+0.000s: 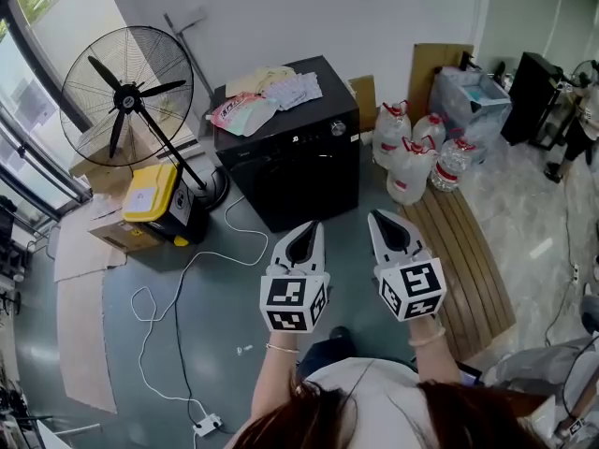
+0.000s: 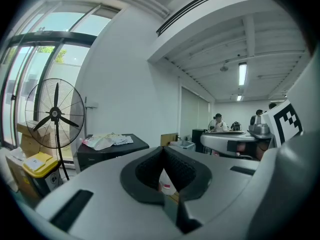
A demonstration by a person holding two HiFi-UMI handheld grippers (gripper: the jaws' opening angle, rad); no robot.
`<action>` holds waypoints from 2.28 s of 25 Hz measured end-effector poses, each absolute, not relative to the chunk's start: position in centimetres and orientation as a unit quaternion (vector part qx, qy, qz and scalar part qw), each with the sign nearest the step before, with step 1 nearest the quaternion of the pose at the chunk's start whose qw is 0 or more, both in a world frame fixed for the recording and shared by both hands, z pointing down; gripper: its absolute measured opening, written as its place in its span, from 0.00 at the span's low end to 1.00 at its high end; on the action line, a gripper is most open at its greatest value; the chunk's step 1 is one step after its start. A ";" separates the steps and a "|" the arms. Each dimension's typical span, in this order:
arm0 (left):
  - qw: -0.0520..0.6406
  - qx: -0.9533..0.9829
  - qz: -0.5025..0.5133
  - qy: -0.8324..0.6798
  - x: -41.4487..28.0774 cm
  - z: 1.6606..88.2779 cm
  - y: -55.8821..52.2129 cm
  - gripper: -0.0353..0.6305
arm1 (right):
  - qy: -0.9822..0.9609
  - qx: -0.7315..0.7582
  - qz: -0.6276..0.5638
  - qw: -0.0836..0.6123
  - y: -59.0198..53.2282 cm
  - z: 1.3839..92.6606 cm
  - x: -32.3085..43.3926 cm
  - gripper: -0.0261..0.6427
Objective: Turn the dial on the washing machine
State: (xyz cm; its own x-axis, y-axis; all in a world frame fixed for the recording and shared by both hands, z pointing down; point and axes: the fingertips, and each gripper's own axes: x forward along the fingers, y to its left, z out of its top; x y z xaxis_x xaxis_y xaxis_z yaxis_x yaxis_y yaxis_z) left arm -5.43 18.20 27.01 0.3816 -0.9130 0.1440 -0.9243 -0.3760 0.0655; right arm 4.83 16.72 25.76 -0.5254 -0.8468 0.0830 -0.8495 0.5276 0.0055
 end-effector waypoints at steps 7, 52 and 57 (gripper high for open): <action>0.061 0.838 0.039 -0.541 -7.0 27.1 14.3 0.08 | -0.864 0.501 -0.006 0.045 13.0 25.9 3.2 0.07; 0.099 0.833 0.056 -0.542 -4.9 31.4 -14.1 0.08 | -0.874 0.477 0.013 0.092 -16.8 31.2 3.6 0.07; 0.099 0.820 0.061 -0.560 -5.1 32.7 -16.3 0.08 | -0.881 0.462 0.012 0.101 -20.2 32.9 3.4 0.07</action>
